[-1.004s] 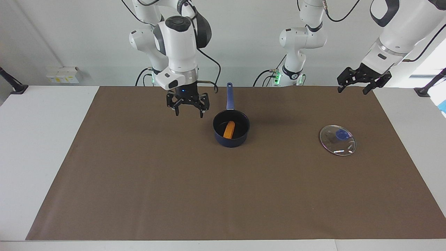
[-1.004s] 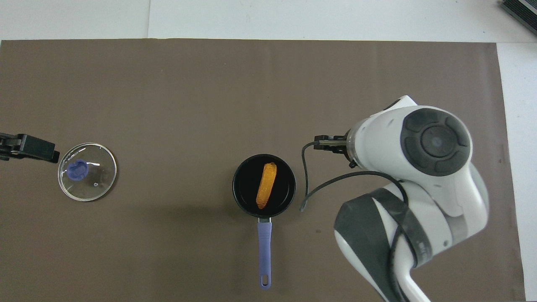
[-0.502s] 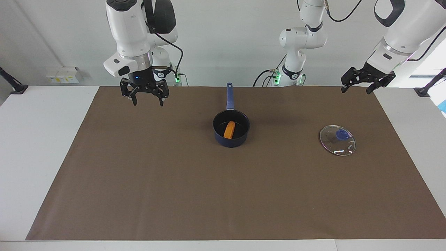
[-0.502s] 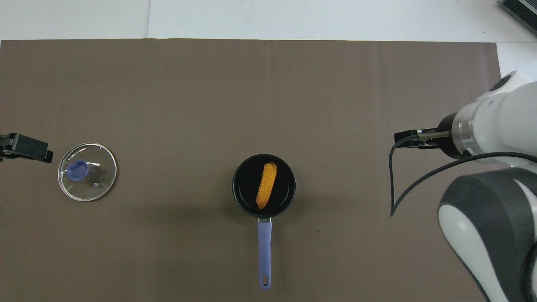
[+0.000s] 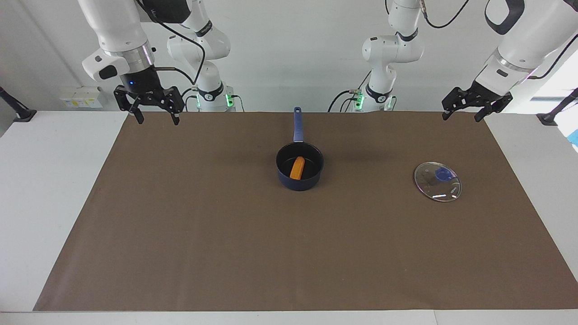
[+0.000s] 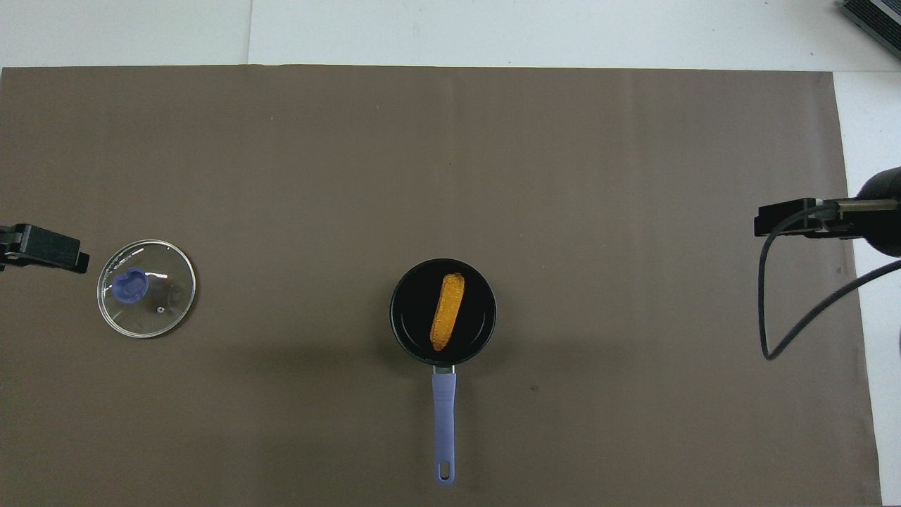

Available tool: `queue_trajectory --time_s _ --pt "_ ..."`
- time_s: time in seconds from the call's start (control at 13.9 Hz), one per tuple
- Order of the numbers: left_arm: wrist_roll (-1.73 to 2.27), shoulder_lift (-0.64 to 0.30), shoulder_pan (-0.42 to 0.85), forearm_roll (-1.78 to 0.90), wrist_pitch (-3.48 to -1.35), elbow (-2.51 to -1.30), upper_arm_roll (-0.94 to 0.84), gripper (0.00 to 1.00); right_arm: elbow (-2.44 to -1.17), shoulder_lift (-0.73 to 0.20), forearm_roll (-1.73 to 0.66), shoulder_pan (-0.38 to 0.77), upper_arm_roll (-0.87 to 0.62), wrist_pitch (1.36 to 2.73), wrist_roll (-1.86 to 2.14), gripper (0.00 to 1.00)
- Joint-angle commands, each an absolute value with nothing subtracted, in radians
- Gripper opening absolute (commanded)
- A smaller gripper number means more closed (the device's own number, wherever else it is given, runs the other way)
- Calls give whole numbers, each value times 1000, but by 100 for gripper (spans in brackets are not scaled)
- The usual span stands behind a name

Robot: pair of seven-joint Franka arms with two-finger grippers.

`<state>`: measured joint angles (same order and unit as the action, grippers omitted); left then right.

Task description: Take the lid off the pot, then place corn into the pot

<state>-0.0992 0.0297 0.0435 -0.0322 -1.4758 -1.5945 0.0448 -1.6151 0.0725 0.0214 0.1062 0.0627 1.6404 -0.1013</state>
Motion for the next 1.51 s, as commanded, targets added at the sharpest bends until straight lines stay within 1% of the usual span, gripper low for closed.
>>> queue_trajectory --time_s 0.0,0.07,0.29,0.57,0.79,1.08,1.43 --pt "-101 52 41 -18 -1480 -1614 43 100 -1522 66 3 69 54 1559 -72 100" --pt "-101 52 41 -18 -1480 -1614 43 100 -1499 66 5 54 54 1524 -60 100" --pt "-101 52 41 -18 -1479 -1614 43 100 -1546 101 2 31 51 1519 -34 100" --pt "-101 52 41 -18 -1480 -1615 43 100 -1536 92 -18 25 51 1516 -32 100" --pt "-101 52 41 -18 -1479 -1614 44 100 -1537 90 -17 21 61 1485 -17 100" --pt "-101 52 41 -18 -1479 -1614 43 100 -1578 89 -5 23 64 1502 3 100" --pt "-101 52 41 -18 -1479 -1614 43 100 -1580 90 -2 29 64 1503 -2 100"
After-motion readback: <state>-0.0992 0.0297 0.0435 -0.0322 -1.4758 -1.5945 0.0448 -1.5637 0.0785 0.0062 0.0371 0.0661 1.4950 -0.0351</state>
